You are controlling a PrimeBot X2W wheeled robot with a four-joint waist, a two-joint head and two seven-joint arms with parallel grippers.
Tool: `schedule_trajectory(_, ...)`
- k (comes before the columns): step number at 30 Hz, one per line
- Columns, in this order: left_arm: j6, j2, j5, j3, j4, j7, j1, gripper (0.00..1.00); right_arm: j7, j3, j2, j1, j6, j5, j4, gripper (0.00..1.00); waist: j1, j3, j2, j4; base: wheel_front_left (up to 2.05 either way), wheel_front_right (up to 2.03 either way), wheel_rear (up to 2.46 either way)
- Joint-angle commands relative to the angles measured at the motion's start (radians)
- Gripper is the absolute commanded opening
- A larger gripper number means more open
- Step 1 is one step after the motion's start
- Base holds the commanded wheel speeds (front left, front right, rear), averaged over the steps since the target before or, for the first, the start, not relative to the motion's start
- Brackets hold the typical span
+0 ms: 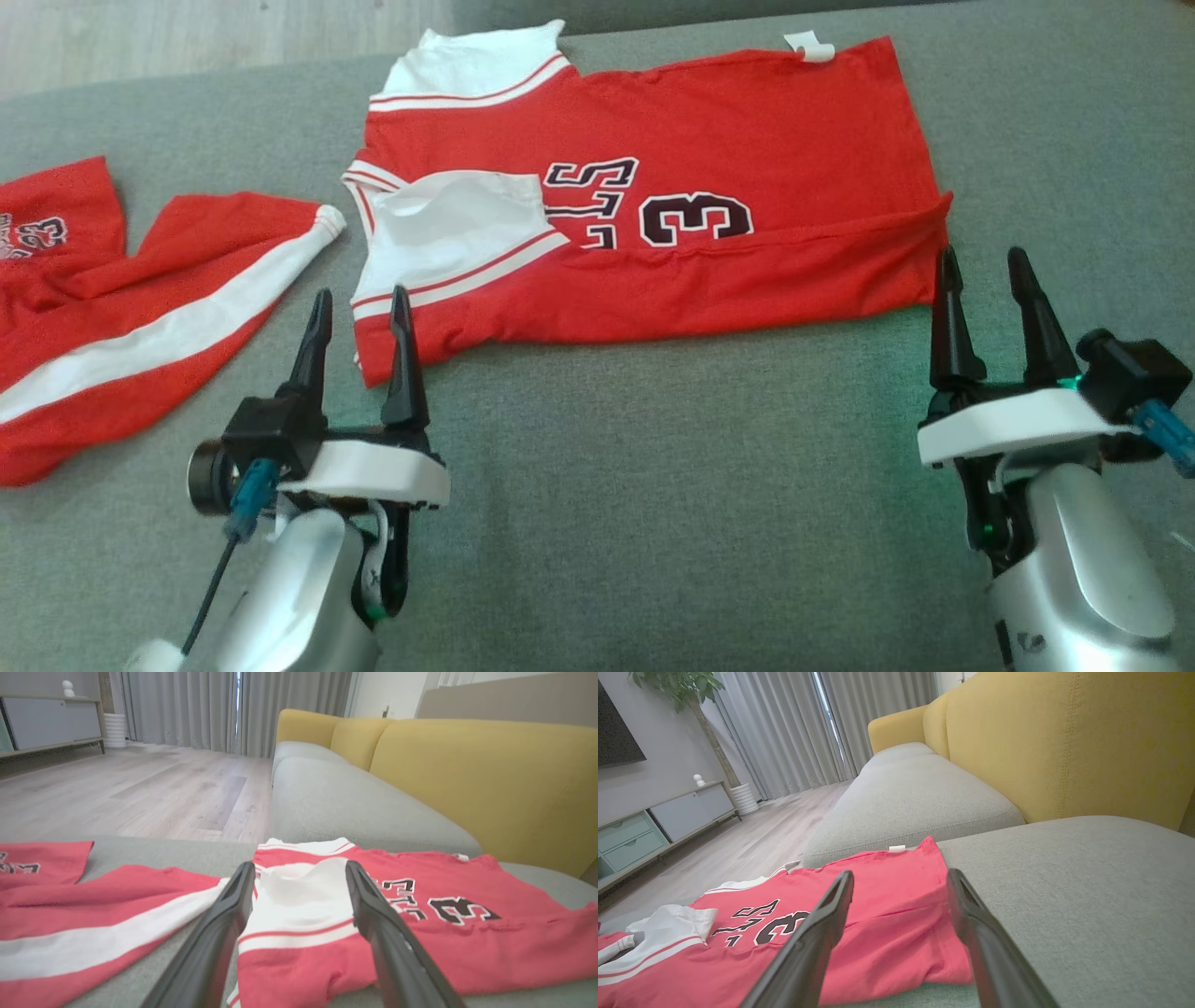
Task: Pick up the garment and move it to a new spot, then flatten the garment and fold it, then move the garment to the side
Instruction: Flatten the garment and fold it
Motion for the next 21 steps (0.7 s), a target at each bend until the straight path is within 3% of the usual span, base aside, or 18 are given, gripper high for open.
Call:
schedule_trajectory(1, -0.008, 0.016, 0.003, 0.032, -0.004, -0.005, -0.036, 1.00, -0.002, 0.022, 0.011, -0.030, 0.007, -0.011, -0.049, 1.00, 0.0001, 0.007, 0.0000, -0.007, 0.00, 0.00, 0.00)
schedule_trajectory(5, -0.022, 0.019, 0.000, 0.022, 0.098, 0.023, -0.076, 1.00, 0.015, 0.026, 0.019, -0.036, 0.007, -0.022, -0.081, 1.00, 0.0001, 0.019, 0.0000, -0.020, 0.00, 0.00, 0.00)
schedule_trajectory(15, 0.057, 0.061, 0.045, -0.004, 0.336, 0.198, -0.170, 1.00, 0.038, 0.050, 0.023, -0.047, 0.007, -0.011, -0.106, 1.00, 0.0001, 0.042, 0.0000, -0.054, 0.00, 0.00, 0.00)
schedule_trajectory(21, 0.041, 0.064, 0.044, -0.028, 0.396, 0.268, -0.187, 1.00, 0.035, 0.059, 0.024, -0.052, 0.007, 0.005, -0.103, 1.00, 0.0001, 0.046, 0.0000, -0.062, 0.00, 0.00, 0.00)
